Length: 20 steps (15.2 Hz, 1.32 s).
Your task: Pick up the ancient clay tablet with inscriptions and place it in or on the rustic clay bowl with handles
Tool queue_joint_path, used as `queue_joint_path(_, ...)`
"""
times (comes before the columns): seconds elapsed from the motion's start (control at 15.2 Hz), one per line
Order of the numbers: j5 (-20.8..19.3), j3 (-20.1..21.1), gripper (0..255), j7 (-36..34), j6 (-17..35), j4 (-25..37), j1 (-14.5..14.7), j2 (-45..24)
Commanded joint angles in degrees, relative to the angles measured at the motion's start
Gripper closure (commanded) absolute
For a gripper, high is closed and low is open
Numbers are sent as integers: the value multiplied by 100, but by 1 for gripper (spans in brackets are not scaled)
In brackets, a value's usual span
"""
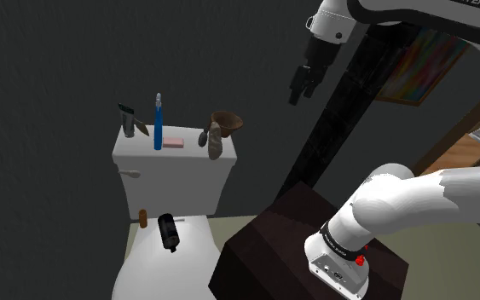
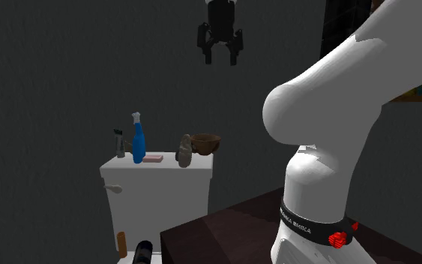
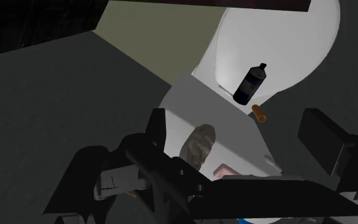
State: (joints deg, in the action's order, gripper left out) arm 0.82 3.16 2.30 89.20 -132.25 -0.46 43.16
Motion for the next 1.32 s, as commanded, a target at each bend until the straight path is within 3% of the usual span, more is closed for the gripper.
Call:
queue_joint_path(0.0, 0, 0, 0, 0, 0, 0, 0, 0)
queue_joint_path(0.66, 84, 497, 0, -1037, 2466, -954, -221, -983)
queue_joint_path(1.25, -315, 968, 0, -2192, 4572, -952, -606, -2661)
